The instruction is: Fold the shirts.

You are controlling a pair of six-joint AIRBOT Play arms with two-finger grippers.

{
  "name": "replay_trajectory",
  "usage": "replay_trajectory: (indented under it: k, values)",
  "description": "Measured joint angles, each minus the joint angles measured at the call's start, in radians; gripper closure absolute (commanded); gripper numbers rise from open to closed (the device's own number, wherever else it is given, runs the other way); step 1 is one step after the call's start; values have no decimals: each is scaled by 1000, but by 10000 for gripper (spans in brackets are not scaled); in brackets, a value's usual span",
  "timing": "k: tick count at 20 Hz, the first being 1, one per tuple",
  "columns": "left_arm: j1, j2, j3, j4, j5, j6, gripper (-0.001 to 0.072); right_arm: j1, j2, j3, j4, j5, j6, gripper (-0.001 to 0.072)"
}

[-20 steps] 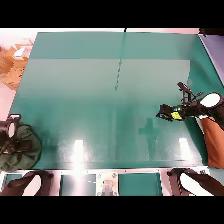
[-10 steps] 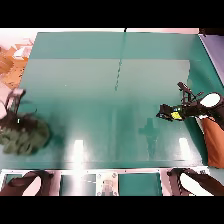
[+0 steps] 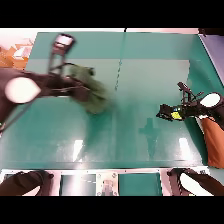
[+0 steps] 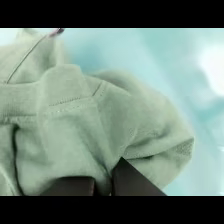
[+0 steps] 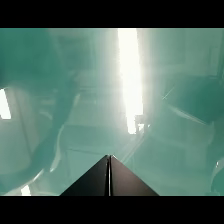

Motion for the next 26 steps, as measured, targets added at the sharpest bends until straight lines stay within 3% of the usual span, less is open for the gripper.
replay_trajectory:
  k: [1, 4, 5, 6, 7, 9, 10, 11, 17, 22, 23, 24, 25, 26]
  values:
    - [-31, -51, 6, -26, 29, -2, -9, 0, 0, 0, 0, 0, 0, 694]
    - [-68, -166, 15, -97, 63, -11, -2, 0, 0, 0, 0, 0, 0, 693]
    - [-65, -185, 21, -114, 60, -15, -2, 0, 0, 0, 0, -1, 0, 633]
    - [-53, -197, 28, -130, 40, -18, -2, 0, 0, 0, 2, -5, 1, 492]
    - [-31, -204, 38, -134, 10, -21, -3, 0, 0, 1, 4, -12, 0, 406]
    - [28, -208, 52, -147, -50, -26, -2, 0, -2, 8, 12, -34, 0, 374]
    - [64, -210, 54, -149, -80, -29, -2, 0, -10, 18, 18, -49, 0, 296]
    - [100, -210, 52, -148, -94, -35, -2, 0, -21, 31, 27, -63, 0, 277]
    - [274, -283, -35, -251, -13, -37, -2, 0, -229, 184, 220, -116, -95, 278]
    - [307, -441, -67, -542, 56, 169, -1, 20, -509, 351, 411, -130, -174, 277]
    - [309, -464, -68, -600, 64, 211, 22, 27, -562, 386, 432, -130, -183, 277]
    - [311, -483, -70, -655, 68, 255, 157, 37, -616, 425, 452, -130, -190, 278]
    - [313, -497, -71, -698, 68, 291, 247, 48, -663, 462, 466, -130, -193, 278]
    - [314, -506, -72, -734, 66, 325, 246, 62, -711, 500, 481, -130, -197, 278]
